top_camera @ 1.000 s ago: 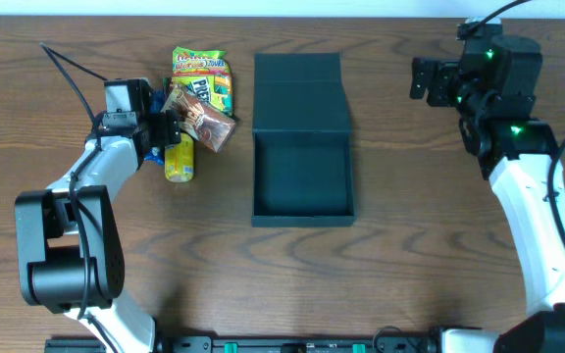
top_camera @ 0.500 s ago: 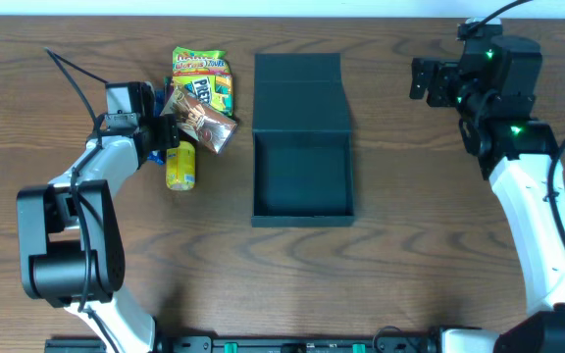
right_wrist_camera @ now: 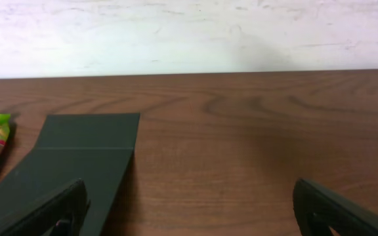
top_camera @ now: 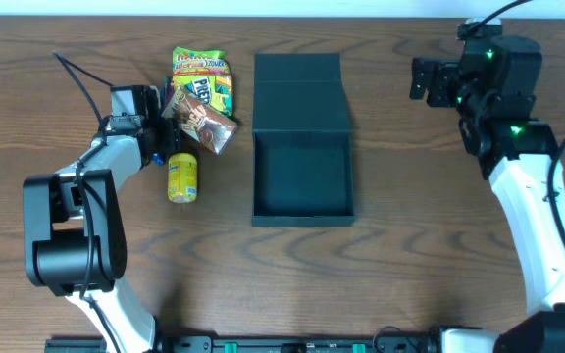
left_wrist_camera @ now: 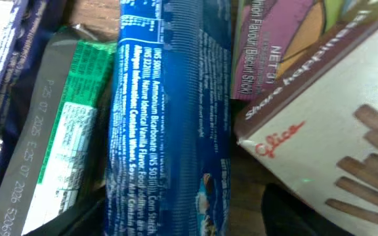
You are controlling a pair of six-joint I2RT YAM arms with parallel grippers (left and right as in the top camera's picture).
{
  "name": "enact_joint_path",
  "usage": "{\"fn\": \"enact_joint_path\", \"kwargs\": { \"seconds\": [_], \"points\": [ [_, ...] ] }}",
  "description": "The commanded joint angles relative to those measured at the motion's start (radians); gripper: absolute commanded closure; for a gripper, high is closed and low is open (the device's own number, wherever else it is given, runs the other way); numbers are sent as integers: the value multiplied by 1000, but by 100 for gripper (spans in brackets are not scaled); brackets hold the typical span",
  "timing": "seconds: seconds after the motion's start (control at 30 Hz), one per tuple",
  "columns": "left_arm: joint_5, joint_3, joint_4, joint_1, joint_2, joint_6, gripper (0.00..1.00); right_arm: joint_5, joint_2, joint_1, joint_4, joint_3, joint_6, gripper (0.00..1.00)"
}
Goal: Pack container
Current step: 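Grasp the blue biscuit pack with the left gripper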
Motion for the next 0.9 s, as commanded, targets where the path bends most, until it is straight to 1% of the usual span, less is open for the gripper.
{"fn": "enact_joint_path", "kwargs": {
  "seconds": [0.0, 0.17, 0.27, 0.4, 0.57, 0.73, 0.87],
  "points": [
    [12, 9, 3, 3, 18, -4, 34, -4, 1, 1, -1, 5, 17, 1],
    [12, 16, 4, 3, 18, -50, 37, -3, 1, 1, -1, 5, 17, 1],
    [12, 28, 3, 3, 18, -53, 43, -3, 1, 1, -1, 5, 17, 1],
    [12, 48, 2, 2, 18, -66, 49, -3, 1, 1, -1, 5, 17, 1],
    [12, 77, -8, 2, 18, -83, 50, -3, 1, 1, -1, 5, 17, 1],
    [12, 109, -26, 2, 14, -83, 57, -3, 1, 1, -1, 5, 17, 1],
    [12, 121, -37, 2, 13, -82, 59, -3, 1, 0, -1, 5, 17, 1]
  ]
}}
